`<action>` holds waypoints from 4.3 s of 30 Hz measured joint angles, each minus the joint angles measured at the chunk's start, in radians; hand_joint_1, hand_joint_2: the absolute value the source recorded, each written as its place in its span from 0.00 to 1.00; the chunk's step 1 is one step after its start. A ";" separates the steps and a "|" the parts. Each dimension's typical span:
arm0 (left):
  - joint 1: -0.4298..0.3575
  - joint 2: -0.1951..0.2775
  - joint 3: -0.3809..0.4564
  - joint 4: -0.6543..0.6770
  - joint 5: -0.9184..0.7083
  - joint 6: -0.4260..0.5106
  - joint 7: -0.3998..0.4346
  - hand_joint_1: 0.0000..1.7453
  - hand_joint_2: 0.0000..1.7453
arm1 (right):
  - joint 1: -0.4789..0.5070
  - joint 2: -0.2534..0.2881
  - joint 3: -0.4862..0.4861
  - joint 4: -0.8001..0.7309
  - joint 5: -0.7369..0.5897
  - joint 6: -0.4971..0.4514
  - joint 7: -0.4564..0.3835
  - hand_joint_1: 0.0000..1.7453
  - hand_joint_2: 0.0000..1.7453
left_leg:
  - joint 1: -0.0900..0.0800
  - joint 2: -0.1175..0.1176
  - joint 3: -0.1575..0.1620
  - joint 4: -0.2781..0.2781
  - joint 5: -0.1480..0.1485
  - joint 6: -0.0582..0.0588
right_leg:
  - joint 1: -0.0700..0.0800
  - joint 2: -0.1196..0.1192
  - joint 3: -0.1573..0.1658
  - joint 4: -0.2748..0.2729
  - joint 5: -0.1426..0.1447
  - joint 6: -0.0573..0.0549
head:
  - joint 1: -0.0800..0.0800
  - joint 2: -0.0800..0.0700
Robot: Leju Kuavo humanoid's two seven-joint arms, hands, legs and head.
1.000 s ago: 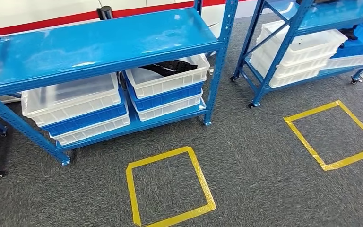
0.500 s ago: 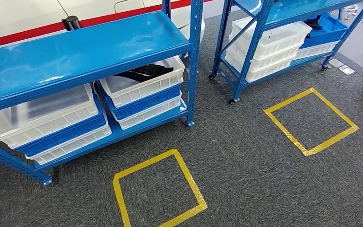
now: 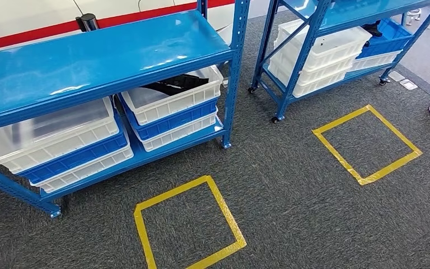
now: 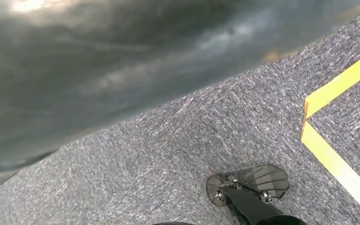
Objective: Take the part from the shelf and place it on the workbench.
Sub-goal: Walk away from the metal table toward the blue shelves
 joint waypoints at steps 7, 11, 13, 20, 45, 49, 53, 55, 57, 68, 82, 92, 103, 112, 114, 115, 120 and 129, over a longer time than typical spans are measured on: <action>0.000 0.000 0.000 0.000 -0.001 -0.001 0.000 0.00 0.00 | 0.000 -0.002 0.000 0.000 0.006 -0.001 0.000 0.00 0.00 | 0.004 0.001 0.001 0.000 0.000 0.000 | 0.005 0.000 0.000 0.000 0.000 0.000 | 0.000 0.000; 0.000 0.000 0.000 0.000 -0.001 -0.003 0.000 0.00 0.00 | 0.000 -0.005 0.000 0.000 0.008 -0.001 0.000 0.00 0.00 | 0.006 0.001 0.001 -0.001 0.000 0.000 | 0.007 0.000 0.001 0.000 0.000 0.000 | 0.000 0.000; 0.000 -0.001 0.000 0.000 -0.001 -0.005 0.000 0.00 0.00 | 0.000 -0.005 0.000 0.000 0.009 -0.001 0.000 0.00 0.00 | 0.006 0.001 0.001 -0.001 0.000 0.000 | 0.008 0.000 0.001 0.001 0.000 0.000 | 0.000 0.000; -0.001 -0.001 0.000 0.000 -0.001 -0.005 -0.003 0.00 0.00 | 0.000 -0.005 0.000 0.000 0.017 -0.002 0.000 0.00 0.00 | 0.007 0.001 0.001 -0.001 0.000 0.000 | 0.007 0.000 0.001 0.001 0.000 0.000 | 0.000 0.000; -0.001 -0.001 0.000 0.000 0.003 0.003 -0.003 0.00 0.00 | 0.000 -0.005 0.000 0.000 0.024 -0.003 -0.005 0.00 0.00 | 0.006 0.001 0.002 -0.001 0.000 0.000 | 0.007 0.000 0.001 0.001 0.000 0.000 | 0.000 0.000; -0.001 -0.001 0.000 0.000 0.003 0.004 -0.003 0.00 0.00 | 0.000 -0.005 0.000 0.000 0.024 -0.003 -0.005 0.00 0.00 | 0.006 0.001 0.002 0.000 0.000 0.000 | 0.007 0.000 0.001 -0.001 0.000 0.000 | 0.000 0.000; -0.002 -0.001 0.000 0.000 0.003 0.005 -0.003 0.00 0.00 | 0.000 -0.004 0.000 0.000 0.025 -0.005 -0.005 0.00 0.00 | 0.003 0.002 0.004 -0.006 0.001 0.020 | 0.002 0.000 0.009 -0.006 0.003 0.013 | -0.001 0.000; -0.003 -0.002 0.000 0.000 0.004 0.006 -0.003 0.00 0.00 | 0.000 -0.005 0.000 0.000 0.027 -0.010 -0.005 0.00 0.00 | 0.009 0.007 0.016 -0.027 0.010 0.029 | 0.006 -0.009 -0.003 0.018 -0.009 0.013 | 0.001 0.000; -0.003 -0.004 0.001 0.000 0.006 0.007 -0.003 0.00 0.00 | -0.001 -0.006 0.000 0.000 0.031 -0.017 -0.005 0.00 0.00 | 0.012 0.013 0.024 -0.040 0.016 0.035 | 0.005 -0.019 -0.048 0.104 -0.047 0.007 | 0.006 0.000; -0.003 -0.005 0.008 -0.001 0.020 0.009 -0.003 0.00 0.00 | 0.001 -0.002 0.000 0.000 0.055 -0.099 -0.028 0.00 0.00 | 0.024 0.020 0.030 -0.028 -0.006 -0.025 | -0.030 -0.043 -0.014 0.013 0.008 0.048 | 0.014 0.000; 0.000 -0.006 0.015 -0.001 0.018 0.011 -0.003 0.00 0.00 | 0.005 -0.001 0.000 0.000 0.058 -0.051 -0.049 0.00 0.00 | 0.012 0.015 -0.026 0.037 0.013 0.000 | 0.005 -0.022 0.036 0.015 -0.033 -0.011 | 0.008 0.000; -0.005 -0.006 0.015 -0.001 0.012 0.011 -0.002 0.00 0.00 | 0.004 -0.007 0.000 0.001 0.058 -0.025 -0.048 0.00 0.00 | 0.003 0.013 0.011 -0.011 -0.005 0.031 | 0.003 -0.029 -0.120 0.272 -0.129 0.010 | 0.012 0.000; -0.005 -0.007 0.015 -0.001 0.010 0.011 0.000 0.00 0.00 | 0.006 -0.013 0.000 0.001 0.063 -0.019 -0.048 0.00 0.00 | -0.001 0.011 0.050 0.008 -0.063 -0.009 | 0.001 -0.036 -0.038 0.018 0.024 -0.007 | 0.011 0.000; -0.003 -0.006 0.015 0.000 -0.001 0.027 0.000 0.00 0.00 | 0.007 -0.011 0.000 0.001 0.076 -0.019 -0.049 0.00 0.00 | 0.011 0.013 -0.039 0.093 -0.026 -0.022 | -0.003 -0.026 0.011 0.016 -0.008 -0.018 | 0.005 0.000; -0.004 -0.007 0.015 0.000 -0.003 0.029 0.000 0.00 0.00 | 0.006 -0.011 0.000 0.001 0.077 -0.020 -0.049 0.00 0.00 | 0.010 0.011 -0.005 0.015 0.001 -0.018 | 0.003 -0.025 0.011 0.018 -0.018 -0.009 | 0.004 0.000; -0.005 -0.008 0.015 0.000 -0.003 0.029 0.000 0.00 0.00 | 0.005 -0.011 0.000 0.001 0.077 -0.020 -0.049 0.00 0.00 | 0.008 0.009 -0.002 0.006 -0.001 -0.016 | 0.006 -0.025 0.009 0.019 -0.022 -0.009 | 0.004 0.000; -0.003 -0.008 0.015 0.000 -0.004 0.034 0.001 0.00 0.00 | 0.006 -0.012 0.000 0.001 0.078 -0.020 -0.049 0.00 0.00 | -0.002 0.006 -0.004 0.004 -0.001 -0.009 | 0.005 -0.025 0.014 0.008 -0.021 -0.012 | 0.006 0.000; -0.003 -0.008 0.015 0.000 -0.008 0.046 0.008 0.00 0.00 | 0.006 -0.012 0.001 0.001 0.089 -0.022 -0.049 0.00 0.00 | -0.007 0.006 -0.004 0.005 -0.004 0.003 | 0.001 -0.025 0.016 0.000 -0.019 0.008 | 0.005 0.000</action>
